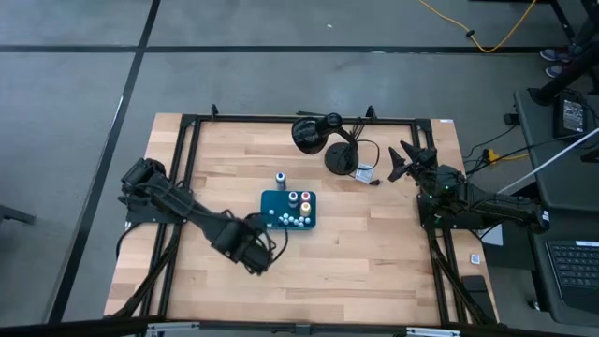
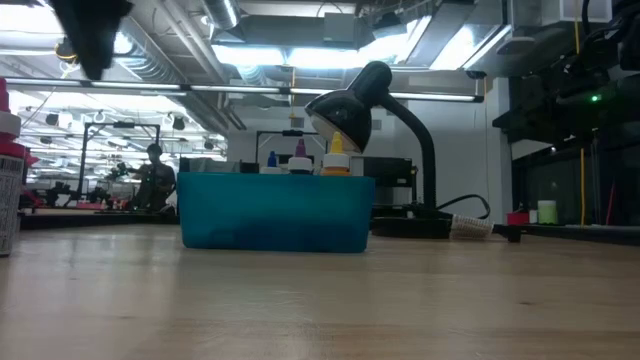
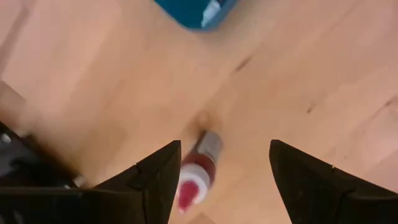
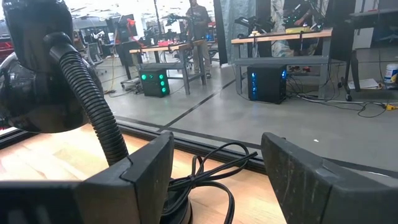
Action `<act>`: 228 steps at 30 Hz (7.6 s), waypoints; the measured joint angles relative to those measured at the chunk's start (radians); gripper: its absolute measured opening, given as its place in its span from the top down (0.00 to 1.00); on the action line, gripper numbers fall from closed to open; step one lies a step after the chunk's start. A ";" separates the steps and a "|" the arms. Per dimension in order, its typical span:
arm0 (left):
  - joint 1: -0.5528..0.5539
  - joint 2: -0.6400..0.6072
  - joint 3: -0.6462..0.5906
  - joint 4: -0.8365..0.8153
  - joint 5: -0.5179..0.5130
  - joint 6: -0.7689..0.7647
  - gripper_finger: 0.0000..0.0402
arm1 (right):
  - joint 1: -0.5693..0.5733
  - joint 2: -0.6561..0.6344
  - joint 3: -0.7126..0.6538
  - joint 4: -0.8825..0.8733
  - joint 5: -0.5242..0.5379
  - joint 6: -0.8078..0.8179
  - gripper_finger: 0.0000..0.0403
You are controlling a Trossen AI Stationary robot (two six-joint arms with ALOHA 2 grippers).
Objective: Pick & Place food coloring
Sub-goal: Put the large red food coloring bottle into the blue bin, then put the large blue food coloring bottle into the blue bin
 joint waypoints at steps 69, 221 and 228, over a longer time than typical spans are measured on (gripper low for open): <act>-0.033 -0.095 -0.152 0.067 0.036 0.085 0.70 | 0.000 0.000 0.000 0.000 0.000 0.000 0.39; 0.746 0.110 -0.035 0.369 0.048 0.233 0.46 | 0.000 0.000 0.000 0.000 0.000 0.000 0.39; 0.745 0.110 -0.054 0.368 0.050 0.233 0.47 | 0.000 0.000 0.000 0.000 0.000 0.000 0.39</act>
